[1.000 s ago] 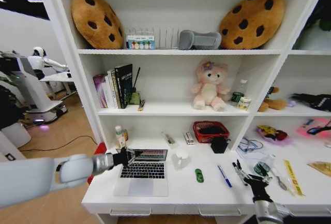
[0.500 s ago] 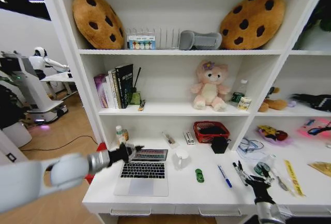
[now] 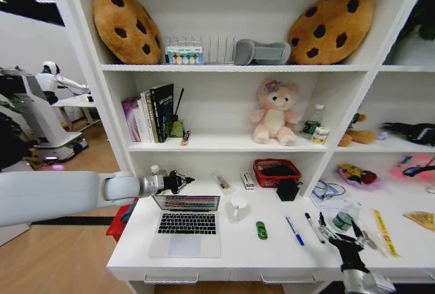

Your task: Organize the objects on the table.

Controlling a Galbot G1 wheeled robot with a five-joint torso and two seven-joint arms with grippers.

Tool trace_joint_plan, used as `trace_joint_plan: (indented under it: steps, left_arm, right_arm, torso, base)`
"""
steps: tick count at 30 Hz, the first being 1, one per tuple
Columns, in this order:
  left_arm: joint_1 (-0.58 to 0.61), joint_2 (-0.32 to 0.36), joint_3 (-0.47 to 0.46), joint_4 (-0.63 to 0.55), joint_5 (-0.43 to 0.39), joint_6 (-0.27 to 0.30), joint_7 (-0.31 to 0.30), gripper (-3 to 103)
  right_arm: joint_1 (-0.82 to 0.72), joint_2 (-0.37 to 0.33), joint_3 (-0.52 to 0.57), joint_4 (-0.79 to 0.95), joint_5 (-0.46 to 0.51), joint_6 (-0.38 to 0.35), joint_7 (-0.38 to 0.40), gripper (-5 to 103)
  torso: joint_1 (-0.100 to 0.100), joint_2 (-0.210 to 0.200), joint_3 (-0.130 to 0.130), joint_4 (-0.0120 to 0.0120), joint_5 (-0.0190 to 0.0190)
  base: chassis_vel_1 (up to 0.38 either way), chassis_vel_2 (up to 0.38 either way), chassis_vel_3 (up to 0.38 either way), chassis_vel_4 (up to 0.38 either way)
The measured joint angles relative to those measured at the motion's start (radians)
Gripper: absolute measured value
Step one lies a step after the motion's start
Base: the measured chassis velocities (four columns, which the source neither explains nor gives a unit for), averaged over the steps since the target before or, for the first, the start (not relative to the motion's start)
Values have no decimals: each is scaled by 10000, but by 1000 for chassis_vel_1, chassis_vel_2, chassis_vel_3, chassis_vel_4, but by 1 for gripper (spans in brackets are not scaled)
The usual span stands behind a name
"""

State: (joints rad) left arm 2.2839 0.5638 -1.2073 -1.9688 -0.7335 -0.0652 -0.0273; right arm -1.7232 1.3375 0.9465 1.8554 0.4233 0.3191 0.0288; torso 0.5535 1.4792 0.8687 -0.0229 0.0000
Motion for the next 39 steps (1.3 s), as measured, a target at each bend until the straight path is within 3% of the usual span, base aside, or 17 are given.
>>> trace_joint_plan:
  steps: [16, 19, 25, 28, 29, 30, 31, 33, 34, 35, 36, 37, 38, 39]
  left_arm:
    - [2300, -1987, 559, -1725, 2138, 468, -577, 0]
    - [3286, -2576, 499, -1707, 2771, 434, -624, 0]
    - [3384, -3300, 348, -1635, 2880, 205, -631, 0]
    - [2426, -4874, 162, -1807, 2318, 8, -555, 14]
    - [2426, -4874, 162, -1807, 2318, 8, -555, 14]
    - [2128, -5665, 132, -1962, 2086, -61, -534, 19]
    - [2128, -5665, 132, -1962, 2086, -61, -534, 19]
    - [1314, -7516, 454, -2276, 1781, -165, -421, 30]
    - [1314, -7516, 454, -2276, 1781, -165, -421, 30]
    - [547, -8769, 919, -2460, 1665, -120, -256, 35]
    - [547, -8769, 919, -2460, 1665, -120, -256, 35]
    - [-315, -10284, 1264, -2626, 1425, -73, -220, 41]
    - [-716, -11118, 1330, -2725, 1205, -23, -235, 46]
    - [-716, -11118, 1330, -2725, 1205, -23, -235, 46]
  right_arm:
    - [306, 18, -165, 64, -110, -125, 193, 100]
    - [312, 20, -153, 40, -86, -125, 215, 100]
    - [238, 22, -163, 65, -101, -125, 216, 100]
    - [156, -15, -290, 132, -245, -125, 145, 100]
    - [156, -15, -290, 132, -245, -125, 145, 100]
    - [148, -29, -373, 186, -338, -125, 100, 100]
    - [148, -29, -373, 186, -338, -125, 100, 100]
    - [119, -40, -550, 372, -500, -185, 54, 100]
    - [119, -40, -550, 372, -500, -185, 54, 100]
    - [97, -42, -643, 510, -606, -237, 43, 100]
    - [97, -42, -643, 510, -606, -237, 43, 100]
    - [64, -43, -733, 659, -701, -307, 45, 100]
    - [36, -44, -792, 752, -748, -345, 42, 100]
    - [36, -44, -792, 752, -748, -345, 42, 100]
  torso:
    - [0, -1, -1, 1, 1]
    - [-1, -1, -1, 4, -4]
    - [-1, -1, -1, -2, -3]
    - [0, 0, -1, -3, 1]
    - [0, 0, -1, -3, 1]
    - [0, 0, -1, 0, 2]
    - [0, 0, -1, 0, 2]
    - [0, 0, -1, 2, 0]
    - [0, 0, -1, 2, 0]
    - [-1, 0, -2, 1, 3]
    - [-1, 0, -2, 1, 3]
    - [-2, 1, -3, 6, -4]
    - [-2, 2, -3, 10, -6]
    - [-2, 2, -3, 10, -6]
  base:
    - [0, 0, 0, 0]
    - [0, 0, 0, 0]
    - [0, 0, 0, 0]
    - [0, 0, 0, 0]
    - [0, 0, 0, 0]
    - [0, 0, 0, 0]
    - [0, 0, 0, 0]
    - [0, 0, 0, 0]
    - [0, 0, 0, 0]
    - [0, 0, 0, 0]
    - [0, 0, 0, 0]
    - [0, 0, 0, 0]
    - [0, 0, 0, 0]
    - [0, 0, 0, 0]
